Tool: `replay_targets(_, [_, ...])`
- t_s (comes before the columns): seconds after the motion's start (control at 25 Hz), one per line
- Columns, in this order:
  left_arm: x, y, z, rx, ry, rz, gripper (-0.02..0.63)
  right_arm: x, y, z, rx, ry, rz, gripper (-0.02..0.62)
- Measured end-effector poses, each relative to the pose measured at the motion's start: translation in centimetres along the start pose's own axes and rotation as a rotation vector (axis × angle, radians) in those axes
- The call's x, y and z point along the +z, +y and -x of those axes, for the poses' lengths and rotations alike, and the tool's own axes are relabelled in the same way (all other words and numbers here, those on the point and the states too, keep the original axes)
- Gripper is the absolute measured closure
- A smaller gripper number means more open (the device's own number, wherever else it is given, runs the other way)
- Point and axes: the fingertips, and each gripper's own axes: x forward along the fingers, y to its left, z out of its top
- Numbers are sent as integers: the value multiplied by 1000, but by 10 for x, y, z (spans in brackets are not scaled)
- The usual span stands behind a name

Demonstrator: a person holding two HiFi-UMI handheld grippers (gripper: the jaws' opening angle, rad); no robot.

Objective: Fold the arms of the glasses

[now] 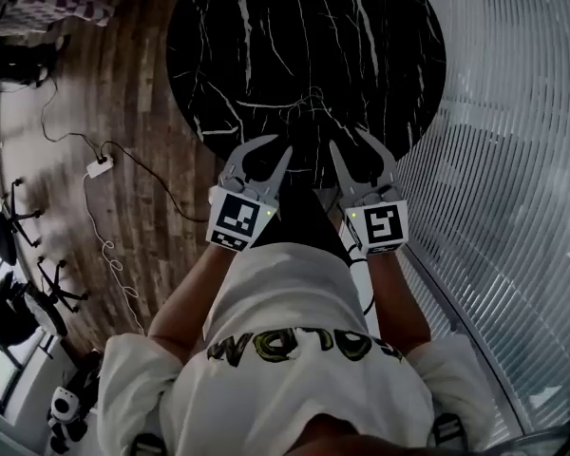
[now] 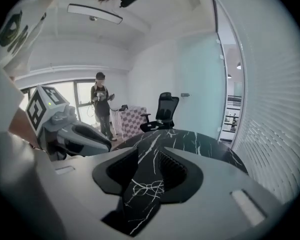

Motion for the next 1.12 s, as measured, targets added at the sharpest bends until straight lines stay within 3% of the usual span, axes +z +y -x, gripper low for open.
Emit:
replay_targets(0.16, [44, -11, 31, 2, -85, 30, 546, 43, 19, 35, 2, -67, -65, 465])
replay_targets(0.36, [83, -25, 68, 10, -184, 138, 546, 88, 40, 67, 30, -123, -131, 465])
replay_targets(0.8, [147, -52, 97, -51, -292, 58, 548, 158, 51, 103, 60, -266, -154, 490])
replay_targets(1.12, [171, -57, 101, -72, -334, 24, 569, 182, 52, 117, 64, -307, -127, 537])
